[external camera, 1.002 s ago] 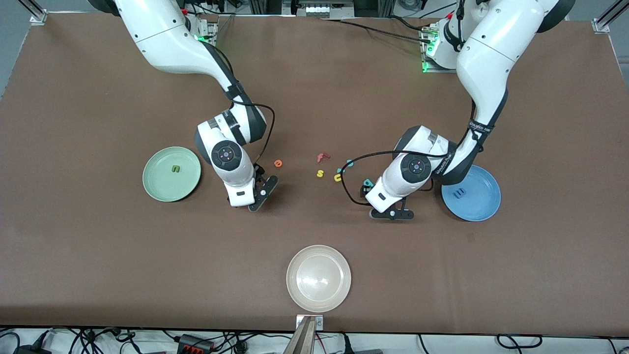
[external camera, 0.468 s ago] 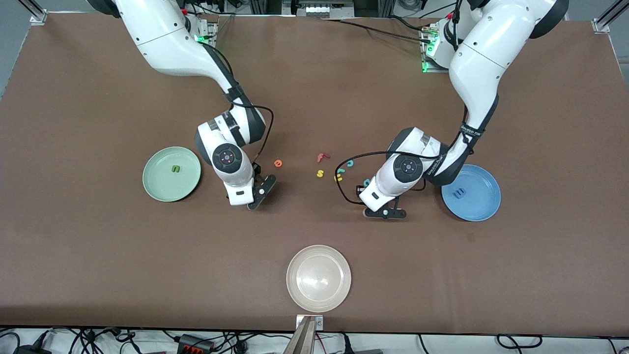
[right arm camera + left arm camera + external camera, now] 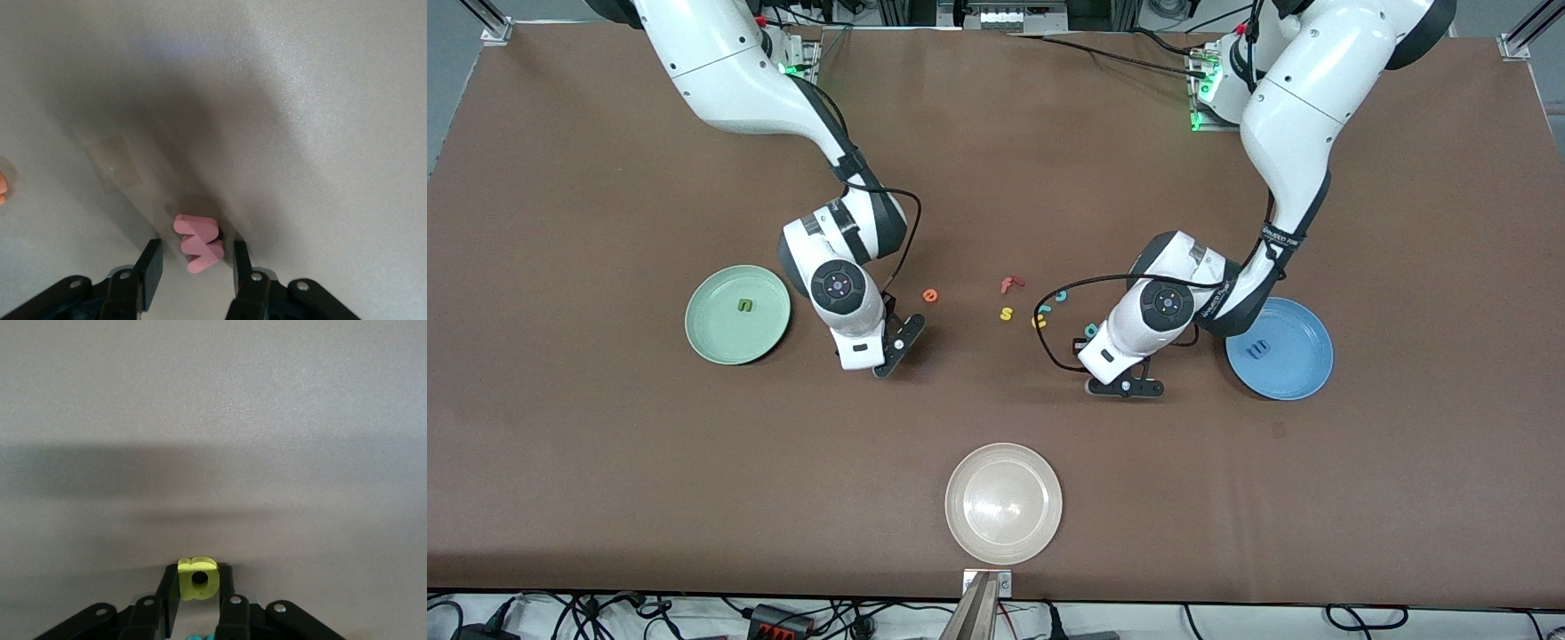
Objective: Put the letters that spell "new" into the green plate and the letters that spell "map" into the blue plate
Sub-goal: 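Grasp the M with the right gripper while the left gripper grasps the D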
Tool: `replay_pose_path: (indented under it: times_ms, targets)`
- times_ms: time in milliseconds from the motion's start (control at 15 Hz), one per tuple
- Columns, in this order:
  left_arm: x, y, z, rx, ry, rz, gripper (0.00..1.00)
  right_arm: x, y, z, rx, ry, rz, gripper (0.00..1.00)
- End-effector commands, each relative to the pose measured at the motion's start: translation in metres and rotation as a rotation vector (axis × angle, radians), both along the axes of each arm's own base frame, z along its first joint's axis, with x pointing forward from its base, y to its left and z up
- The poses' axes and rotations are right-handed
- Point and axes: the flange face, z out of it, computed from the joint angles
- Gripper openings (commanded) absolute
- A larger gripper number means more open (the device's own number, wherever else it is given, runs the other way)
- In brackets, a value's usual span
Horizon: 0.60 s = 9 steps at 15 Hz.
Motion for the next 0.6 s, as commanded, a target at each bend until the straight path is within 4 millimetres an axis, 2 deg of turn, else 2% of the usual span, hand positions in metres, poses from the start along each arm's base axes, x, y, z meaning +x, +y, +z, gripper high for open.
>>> replay_pose_path:
  times_ms: [0, 200, 535]
  targets:
    - [0.007, 0.003, 0.007, 0.023, -0.020, 0.009, 0.15, -0.003, 0.004, 0.007, 0.004, -0.003, 0.018, 0.50]
    - [0.012, 0.015, 0.031, 0.049, -0.012, 0.013, 0.15, -0.001, 0.009, 0.011, 0.013, -0.025, 0.035, 0.51]
    - [0.029, 0.046, 0.074, 0.135, 0.016, -0.022, 0.15, 0.000, 0.008, 0.010, 0.015, -0.032, 0.048, 0.51]
